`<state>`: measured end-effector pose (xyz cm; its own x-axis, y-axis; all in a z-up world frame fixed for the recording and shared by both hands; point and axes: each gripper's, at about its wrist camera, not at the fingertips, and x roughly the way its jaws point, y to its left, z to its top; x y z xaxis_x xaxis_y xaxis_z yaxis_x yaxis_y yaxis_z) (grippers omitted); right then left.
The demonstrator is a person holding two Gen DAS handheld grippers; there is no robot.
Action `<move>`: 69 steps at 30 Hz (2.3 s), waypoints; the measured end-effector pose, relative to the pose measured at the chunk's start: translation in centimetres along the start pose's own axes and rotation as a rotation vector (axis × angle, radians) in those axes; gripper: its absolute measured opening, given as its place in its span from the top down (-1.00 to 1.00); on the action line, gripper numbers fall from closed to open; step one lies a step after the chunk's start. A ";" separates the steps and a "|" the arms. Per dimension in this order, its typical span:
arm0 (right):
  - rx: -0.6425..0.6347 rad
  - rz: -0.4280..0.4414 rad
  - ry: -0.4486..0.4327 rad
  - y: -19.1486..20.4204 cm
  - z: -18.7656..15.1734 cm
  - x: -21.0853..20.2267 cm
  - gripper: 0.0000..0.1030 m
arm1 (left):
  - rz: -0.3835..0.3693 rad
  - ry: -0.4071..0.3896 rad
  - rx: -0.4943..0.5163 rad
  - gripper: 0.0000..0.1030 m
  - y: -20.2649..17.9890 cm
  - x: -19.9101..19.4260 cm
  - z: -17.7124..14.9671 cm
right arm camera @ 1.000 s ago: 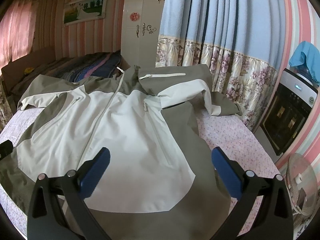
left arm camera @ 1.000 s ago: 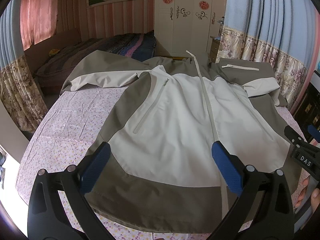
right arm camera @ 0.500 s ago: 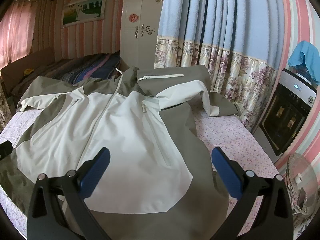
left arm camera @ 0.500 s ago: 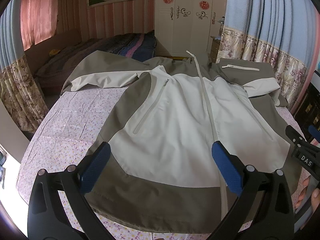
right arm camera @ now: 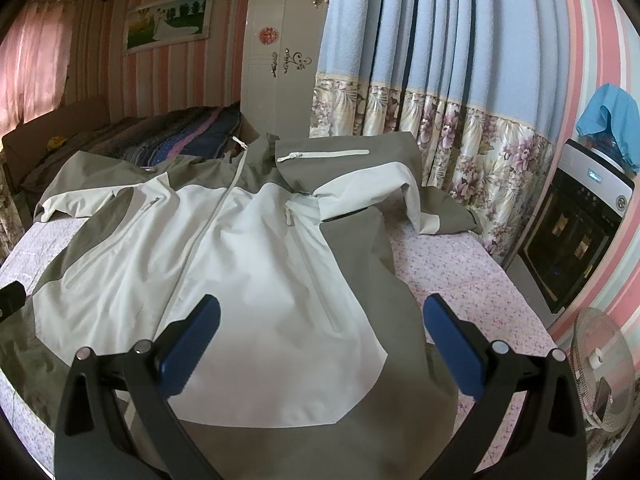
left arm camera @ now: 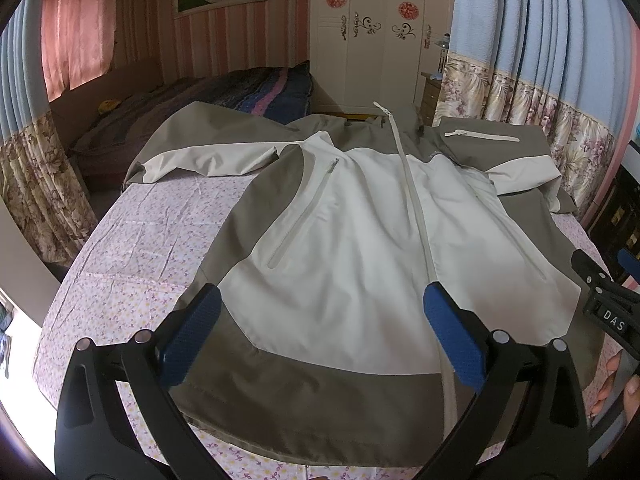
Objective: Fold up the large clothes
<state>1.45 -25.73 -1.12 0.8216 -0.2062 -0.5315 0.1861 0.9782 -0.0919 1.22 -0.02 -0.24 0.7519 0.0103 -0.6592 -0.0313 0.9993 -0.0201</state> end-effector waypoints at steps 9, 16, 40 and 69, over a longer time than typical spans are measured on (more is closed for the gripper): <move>-0.010 -0.004 -0.002 0.0 0.2 -0.2 -0.97 | -0.001 0.005 -0.004 -0.94 0.2 0.0 0.0; -0.011 0.009 0.002 0.3 0.4 -0.1 -0.97 | -0.003 0.015 -0.004 -0.94 0.4 0.3 0.1; -0.286 0.048 0.058 1.9 14.9 14.6 -0.97 | 0.137 0.112 -0.495 -0.94 26.8 16.0 13.7; -0.384 -0.083 0.081 3.6 16.9 22.5 -0.97 | -0.054 0.289 -1.087 0.18 47.7 36.7 14.2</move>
<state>29.71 -27.25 0.85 0.7644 -0.2974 -0.5721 0.0227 0.8991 -0.4372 36.65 48.56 -14.71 0.5932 -0.1821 -0.7842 -0.6668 0.4348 -0.6053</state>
